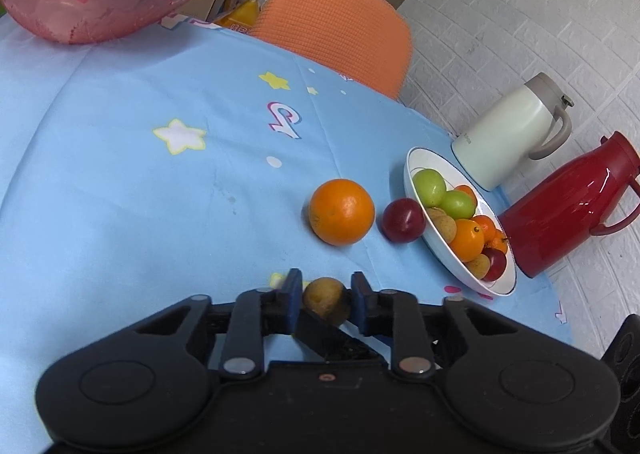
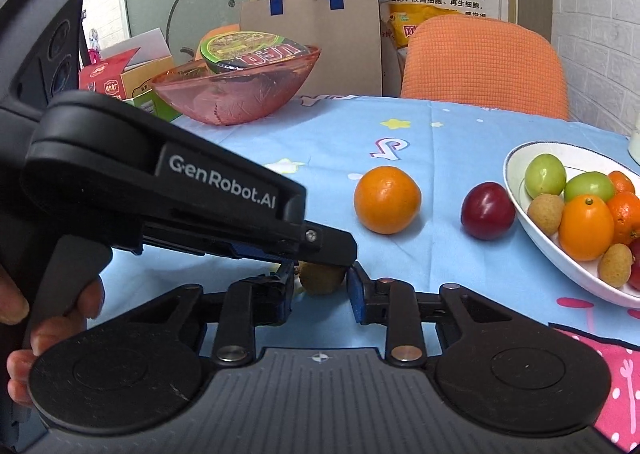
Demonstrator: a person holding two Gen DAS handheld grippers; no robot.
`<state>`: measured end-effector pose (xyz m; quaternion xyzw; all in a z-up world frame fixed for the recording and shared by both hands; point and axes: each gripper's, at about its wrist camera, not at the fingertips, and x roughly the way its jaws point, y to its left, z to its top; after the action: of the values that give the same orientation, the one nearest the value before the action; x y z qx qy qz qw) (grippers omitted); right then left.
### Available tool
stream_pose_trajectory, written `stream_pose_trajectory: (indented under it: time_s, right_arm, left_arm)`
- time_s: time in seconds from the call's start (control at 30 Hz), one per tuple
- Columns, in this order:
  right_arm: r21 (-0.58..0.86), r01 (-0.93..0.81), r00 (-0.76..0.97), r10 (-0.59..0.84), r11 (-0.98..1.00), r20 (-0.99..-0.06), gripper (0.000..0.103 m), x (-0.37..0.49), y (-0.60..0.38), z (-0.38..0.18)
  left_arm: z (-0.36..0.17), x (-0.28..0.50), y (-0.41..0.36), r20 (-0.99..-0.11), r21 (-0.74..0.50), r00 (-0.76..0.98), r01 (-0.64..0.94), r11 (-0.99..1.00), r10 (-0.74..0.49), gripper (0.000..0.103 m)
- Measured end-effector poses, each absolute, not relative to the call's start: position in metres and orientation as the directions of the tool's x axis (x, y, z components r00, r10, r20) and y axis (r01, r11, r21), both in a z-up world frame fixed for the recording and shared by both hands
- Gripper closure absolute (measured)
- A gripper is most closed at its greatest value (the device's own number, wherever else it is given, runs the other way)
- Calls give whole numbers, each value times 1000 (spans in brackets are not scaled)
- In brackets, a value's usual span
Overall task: Organize fruits
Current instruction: 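Close both tools together around the brown kiwi on the cloth, then carry the kiwi onto the white plate and open both tools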
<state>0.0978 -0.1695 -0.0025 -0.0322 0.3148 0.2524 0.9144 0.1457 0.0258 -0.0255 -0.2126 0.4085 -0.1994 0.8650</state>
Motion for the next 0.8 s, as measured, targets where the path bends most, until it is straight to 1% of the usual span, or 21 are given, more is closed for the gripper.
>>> stream_pose_trajectory:
  time_s: [0.17, 0.43, 0.6, 0.8]
  right_arm:
    - [121, -449, 708, 435, 885, -556, 53, 90, -185, 2]
    - [127, -361, 797, 377, 924, -472, 53, 85, -230, 19]
    - [125, -311, 838, 333, 942, -431, 53, 95, -254, 27]
    - [117, -278, 864, 301, 954, -403, 53, 116, -274, 30]
  left_arm:
    - [-14, 138, 12, -608, -516, 593, 211, 830, -528, 75]
    - [14, 141, -37, -556, -505, 587, 323, 800, -588, 75]
    - [26, 155, -70, -534, -494, 577, 380, 782, -618, 75]
    - [29, 180, -94, -505, -520, 575, 393, 758, -644, 75]
